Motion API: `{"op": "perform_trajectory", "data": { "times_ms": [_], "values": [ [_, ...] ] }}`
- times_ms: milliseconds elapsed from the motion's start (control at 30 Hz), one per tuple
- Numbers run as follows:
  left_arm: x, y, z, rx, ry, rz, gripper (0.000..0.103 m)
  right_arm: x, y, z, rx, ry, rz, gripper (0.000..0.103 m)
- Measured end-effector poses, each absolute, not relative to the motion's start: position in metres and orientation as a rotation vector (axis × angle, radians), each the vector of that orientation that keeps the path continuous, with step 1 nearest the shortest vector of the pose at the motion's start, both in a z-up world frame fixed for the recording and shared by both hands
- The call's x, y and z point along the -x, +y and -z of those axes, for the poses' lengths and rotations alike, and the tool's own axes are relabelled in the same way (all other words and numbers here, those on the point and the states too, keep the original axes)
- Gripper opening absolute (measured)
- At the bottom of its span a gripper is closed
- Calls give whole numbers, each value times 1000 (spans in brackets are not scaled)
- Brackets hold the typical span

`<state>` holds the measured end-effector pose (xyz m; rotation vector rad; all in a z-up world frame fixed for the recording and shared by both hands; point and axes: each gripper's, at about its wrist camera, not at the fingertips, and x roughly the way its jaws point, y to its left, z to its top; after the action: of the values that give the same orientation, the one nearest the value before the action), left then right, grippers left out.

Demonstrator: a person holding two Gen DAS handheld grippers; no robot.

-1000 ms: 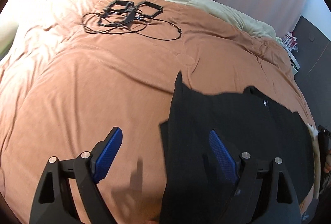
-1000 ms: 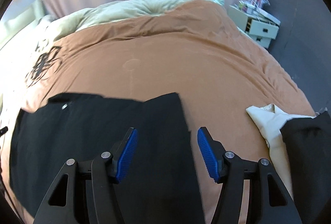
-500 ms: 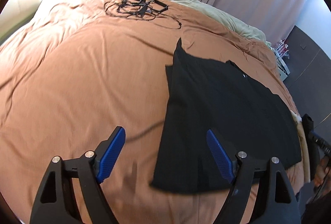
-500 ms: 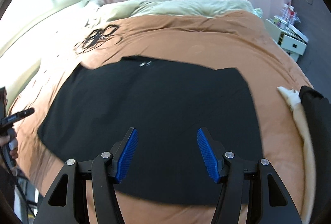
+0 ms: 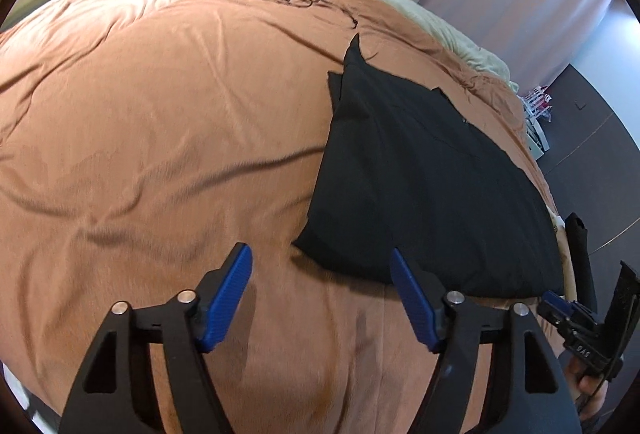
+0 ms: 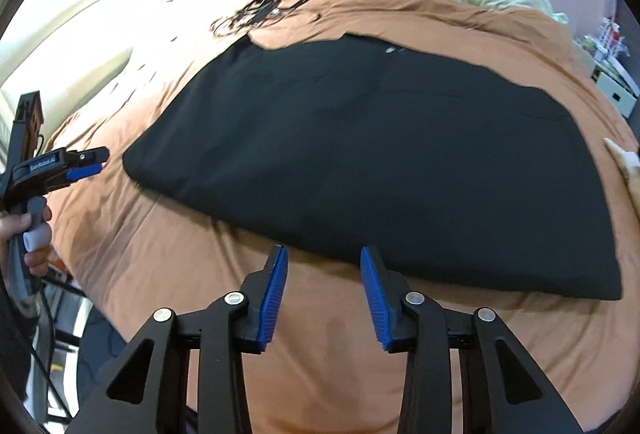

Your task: Fold large clothes

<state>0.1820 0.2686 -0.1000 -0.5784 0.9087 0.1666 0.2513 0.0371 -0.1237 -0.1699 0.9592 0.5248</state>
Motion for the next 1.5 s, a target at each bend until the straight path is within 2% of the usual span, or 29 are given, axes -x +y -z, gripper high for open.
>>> {"op": "perform_trajectory", "data": {
  "times_ms": [233, 467, 667, 1133, 1233, 1300, 1433, 1467, 1500],
  "values": [
    [-185, 267, 110, 619, 915, -123, 72, -282, 51, 150, 139, 1020, -449, 38],
    [-194, 275, 121, 704, 924, -88, 72, -299, 63, 142, 162, 1005, -402, 38],
    [-207, 270, 129, 724, 946, -42, 72, -332, 68, 160, 168, 1078, -373, 38],
    [-241, 270, 149, 795, 998, -26, 69, -428, 89, 165, 182, 1120, -301, 32],
    [-248, 268, 151, 828, 1005, -8, 61, -447, 90, 165, 168, 1121, -292, 30],
    [-252, 267, 153, 849, 1010, 13, 51, -457, 90, 167, 159, 1118, -288, 30],
    [-258, 264, 157, 862, 1035, 19, 51, -471, 86, 167, 134, 1110, -295, 30],
    [-258, 264, 157, 870, 1033, 17, 47, -472, 85, 166, 130, 1106, -307, 30],
    [-257, 264, 156, 877, 1029, 18, 36, -474, 84, 165, 124, 1106, -318, 30]
  ]
}}
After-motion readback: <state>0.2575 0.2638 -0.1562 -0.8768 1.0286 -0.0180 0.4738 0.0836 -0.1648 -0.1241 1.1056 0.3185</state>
